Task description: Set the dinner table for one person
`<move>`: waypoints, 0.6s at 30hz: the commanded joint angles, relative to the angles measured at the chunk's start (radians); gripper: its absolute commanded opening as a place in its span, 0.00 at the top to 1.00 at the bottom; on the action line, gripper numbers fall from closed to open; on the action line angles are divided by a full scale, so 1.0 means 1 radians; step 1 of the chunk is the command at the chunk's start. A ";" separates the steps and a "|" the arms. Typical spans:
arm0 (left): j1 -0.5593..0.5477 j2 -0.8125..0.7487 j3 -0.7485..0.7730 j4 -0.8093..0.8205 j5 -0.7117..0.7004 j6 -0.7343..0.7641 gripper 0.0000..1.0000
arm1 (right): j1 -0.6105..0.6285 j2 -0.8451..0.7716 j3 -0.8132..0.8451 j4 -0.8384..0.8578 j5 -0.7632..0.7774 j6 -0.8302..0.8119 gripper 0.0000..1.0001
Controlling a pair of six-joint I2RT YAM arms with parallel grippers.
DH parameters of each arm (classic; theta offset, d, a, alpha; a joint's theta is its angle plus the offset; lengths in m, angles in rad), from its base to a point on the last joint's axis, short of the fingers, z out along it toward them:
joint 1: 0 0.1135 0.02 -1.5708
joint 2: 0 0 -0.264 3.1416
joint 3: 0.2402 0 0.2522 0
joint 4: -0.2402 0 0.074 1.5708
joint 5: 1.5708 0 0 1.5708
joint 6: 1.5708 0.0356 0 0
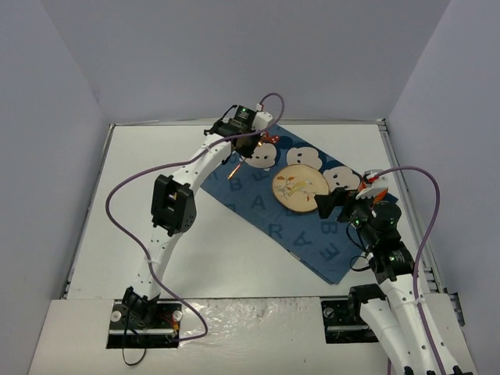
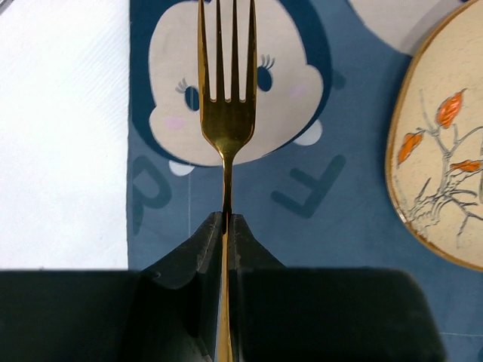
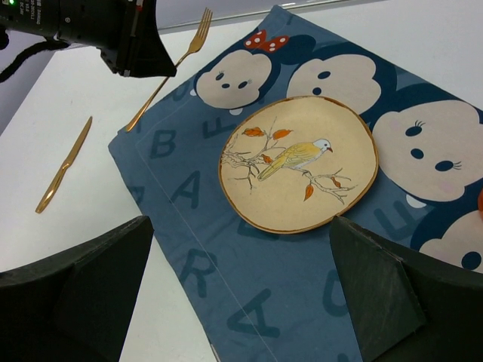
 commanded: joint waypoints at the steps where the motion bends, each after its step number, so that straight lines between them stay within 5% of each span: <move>1: -0.031 0.012 0.085 0.010 0.016 0.037 1.00 | 0.008 0.028 0.060 0.031 -0.009 -0.003 0.00; 18: -0.029 0.126 0.145 0.014 -0.003 0.022 1.00 | 0.009 0.038 0.064 -0.024 0.028 -0.034 0.00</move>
